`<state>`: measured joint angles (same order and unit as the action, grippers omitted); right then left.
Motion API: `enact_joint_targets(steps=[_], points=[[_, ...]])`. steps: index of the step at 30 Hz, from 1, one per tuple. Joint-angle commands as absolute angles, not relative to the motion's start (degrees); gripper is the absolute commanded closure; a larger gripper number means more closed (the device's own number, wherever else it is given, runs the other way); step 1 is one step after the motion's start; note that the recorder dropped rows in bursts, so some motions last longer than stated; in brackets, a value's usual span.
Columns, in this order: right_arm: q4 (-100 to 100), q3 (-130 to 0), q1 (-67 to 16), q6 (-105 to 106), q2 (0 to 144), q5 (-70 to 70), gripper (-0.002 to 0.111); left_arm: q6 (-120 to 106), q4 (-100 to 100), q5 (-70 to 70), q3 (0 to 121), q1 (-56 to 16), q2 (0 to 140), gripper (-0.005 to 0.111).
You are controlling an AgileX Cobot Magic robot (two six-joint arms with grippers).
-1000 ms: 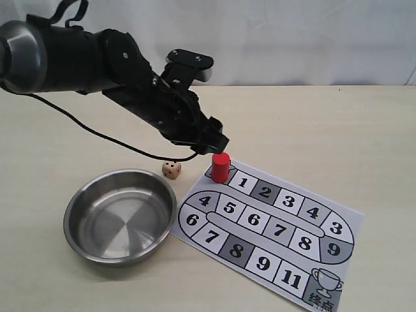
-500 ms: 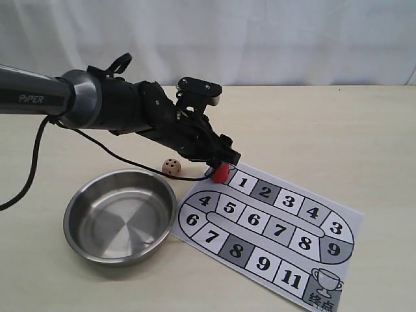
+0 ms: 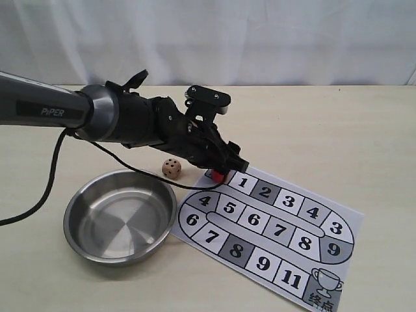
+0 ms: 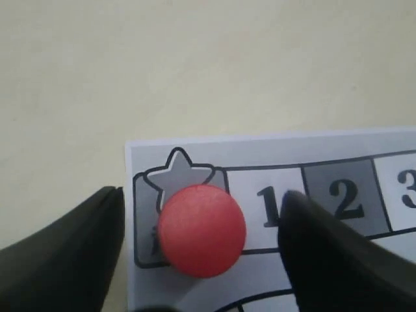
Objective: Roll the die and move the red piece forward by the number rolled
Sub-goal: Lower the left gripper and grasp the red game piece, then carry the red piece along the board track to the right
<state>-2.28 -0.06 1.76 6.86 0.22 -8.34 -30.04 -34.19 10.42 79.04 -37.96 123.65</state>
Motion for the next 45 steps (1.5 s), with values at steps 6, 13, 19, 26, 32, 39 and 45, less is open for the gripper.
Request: enact_joint_targets(steps=[6, 13, 19, 26, 32, 39, 45], points=[[-1.7, 0.0, 1.9, 6.8, 0.0, -8.0, 0.104, -30.0, -33.9, 8.2, 79.6, -38.0, 125.8, 0.044], [-1.7, 0.0, 1.9, 6.8, 0.0, -8.0, 0.104, -30.0, -33.9, 8.2, 79.6, -38.0, 125.8, 0.073], [-1.7, 0.0, 1.9, 6.8, 0.0, -8.0, 0.104, -30.0, -33.7, 8.2, 79.7, -38.0, 125.4, 0.101], [-1.7, 0.0, 1.9, 6.8, 0.0, -8.0, 0.104, -30.0, -33.7, 8.4, 79.7, -38.0, 122.8, 0.107], [-1.7, 0.0, 1.9, 6.8, 0.0, -8.0, 0.104, -30.2, -34.1, 7.7, 79.7, -40.5, 122.7, 0.107], [-1.7, 0.0, 1.9, 6.8, 0.0, -8.0, 0.104, -30.2, -33.6, 1.6, 79.7, -43.7, 123.0, 0.107], [-1.7, 0.0, 1.9, 6.8, 0.0, -8.0, 0.104, -30.2, -33.6, 1.1, 79.7, -43.7, 125.5, 0.107]])
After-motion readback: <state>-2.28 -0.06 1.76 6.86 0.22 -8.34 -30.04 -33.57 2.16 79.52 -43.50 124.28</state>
